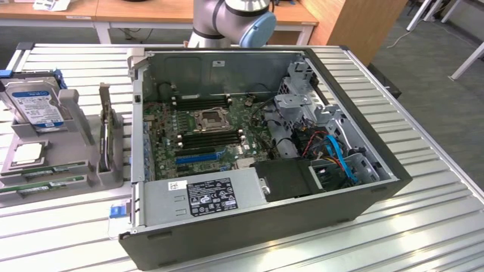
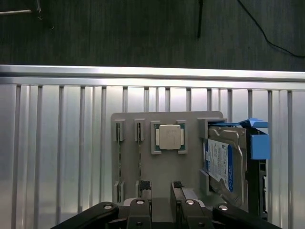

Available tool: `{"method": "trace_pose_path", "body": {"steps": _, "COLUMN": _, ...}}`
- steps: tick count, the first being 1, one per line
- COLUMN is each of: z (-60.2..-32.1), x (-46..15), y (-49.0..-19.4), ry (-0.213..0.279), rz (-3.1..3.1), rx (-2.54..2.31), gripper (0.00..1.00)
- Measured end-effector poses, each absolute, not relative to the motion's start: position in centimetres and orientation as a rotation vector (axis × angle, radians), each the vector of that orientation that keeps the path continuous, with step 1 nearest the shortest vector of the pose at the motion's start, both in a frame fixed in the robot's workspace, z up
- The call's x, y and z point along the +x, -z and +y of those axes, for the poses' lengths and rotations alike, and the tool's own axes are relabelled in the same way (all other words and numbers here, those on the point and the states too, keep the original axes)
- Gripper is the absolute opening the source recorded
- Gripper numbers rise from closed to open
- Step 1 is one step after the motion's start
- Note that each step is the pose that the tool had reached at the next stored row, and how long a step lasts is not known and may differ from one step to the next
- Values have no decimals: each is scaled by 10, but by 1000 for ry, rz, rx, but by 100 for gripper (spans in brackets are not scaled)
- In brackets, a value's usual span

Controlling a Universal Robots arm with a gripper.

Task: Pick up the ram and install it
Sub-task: 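Pick up the ram and move it above insertion slot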

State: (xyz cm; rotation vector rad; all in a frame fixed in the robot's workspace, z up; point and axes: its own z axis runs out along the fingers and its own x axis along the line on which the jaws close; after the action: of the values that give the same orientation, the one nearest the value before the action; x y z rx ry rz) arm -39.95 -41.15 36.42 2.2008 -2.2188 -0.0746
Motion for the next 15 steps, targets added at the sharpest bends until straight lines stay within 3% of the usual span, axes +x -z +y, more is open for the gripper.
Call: {"method": "trace_pose_path", "body": {"steps": 15, "z": -431, "x": -399, "y": -364, "ry": 75, "rz": -2219, "rx": 2201, "gripper": 29}}
